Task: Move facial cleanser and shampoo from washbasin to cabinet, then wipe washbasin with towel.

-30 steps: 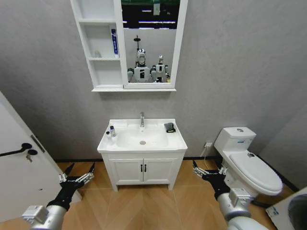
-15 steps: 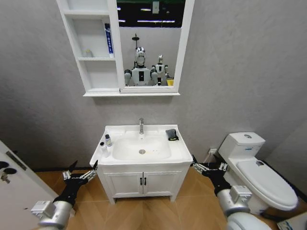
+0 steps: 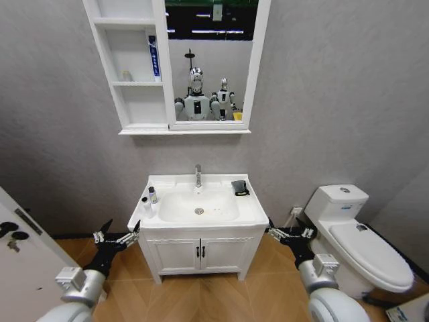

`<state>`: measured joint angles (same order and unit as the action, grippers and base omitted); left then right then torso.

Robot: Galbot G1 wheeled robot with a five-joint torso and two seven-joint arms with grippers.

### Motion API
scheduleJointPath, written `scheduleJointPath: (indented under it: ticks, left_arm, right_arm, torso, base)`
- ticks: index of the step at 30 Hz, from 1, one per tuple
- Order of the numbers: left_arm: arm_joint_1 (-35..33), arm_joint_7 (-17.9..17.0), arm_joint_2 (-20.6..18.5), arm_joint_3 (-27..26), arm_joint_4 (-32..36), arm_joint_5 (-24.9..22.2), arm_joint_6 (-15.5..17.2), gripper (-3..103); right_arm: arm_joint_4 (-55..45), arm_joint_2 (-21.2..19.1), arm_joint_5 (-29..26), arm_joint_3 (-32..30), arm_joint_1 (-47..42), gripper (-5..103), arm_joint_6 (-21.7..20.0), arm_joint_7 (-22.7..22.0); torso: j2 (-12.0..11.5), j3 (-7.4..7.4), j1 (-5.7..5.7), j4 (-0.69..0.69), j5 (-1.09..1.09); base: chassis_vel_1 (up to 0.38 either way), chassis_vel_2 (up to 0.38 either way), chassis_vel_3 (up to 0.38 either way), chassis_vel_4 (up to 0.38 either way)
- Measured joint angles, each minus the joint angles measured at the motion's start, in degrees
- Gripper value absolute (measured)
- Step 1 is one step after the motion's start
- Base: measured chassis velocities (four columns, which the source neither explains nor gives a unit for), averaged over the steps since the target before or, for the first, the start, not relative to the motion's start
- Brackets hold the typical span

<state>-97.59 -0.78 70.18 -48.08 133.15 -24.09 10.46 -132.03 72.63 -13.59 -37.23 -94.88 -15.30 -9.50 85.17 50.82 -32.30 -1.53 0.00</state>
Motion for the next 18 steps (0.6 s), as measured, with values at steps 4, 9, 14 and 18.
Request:
scheduleJointPath:
  ticks: [4, 9, 14, 18]
  left_arm:
    - [1.10, 0.64, 1.23, 0.09, -0.47, 1.83, 0.06, 100]
    - [0.78, 1.46, 1.93, 0.08, -0.78, 3.08, -0.29, 100]
    - [0.69, 1.70, 2.13, 0.06, -0.79, 3.48, -0.34, 100]
    - [0.64, 1.84, 2.70, 0.35, -0.82, 4.10, -0.34, 100]
  right_arm:
    - [1.21, -0.24, 0.32, 0.32, 2.74, 100, -0.40, -0.49]
    - [1.49, -0.33, 0.21, 0.06, 3.32, 100, -1.13, 0.07]
    - [1.73, -0.77, 0.21, 0.18, 3.63, 100, -1.35, 1.07]
    - [1.86, -0.84, 0.24, 0.45, 3.75, 100, -1.35, 1.55]
  torso:
    - [0.00, 0.00, 0.00, 0.02, 0.00]
    - [0.00, 0.00, 0.00, 0.02, 0.00]
    - [0.00, 0.00, 0.01, 0.02, 0.00]
    - [0.01, -0.01, 0.03, 0.02, 0.00]
  base:
    - [0.000, 0.000, 0.000, 0.000]
    - [0.000, 0.000, 0.000, 0.000]
    - [0.000, 0.000, 0.000, 0.000]
    - [-0.038, 0.038, 0.040, -0.037]
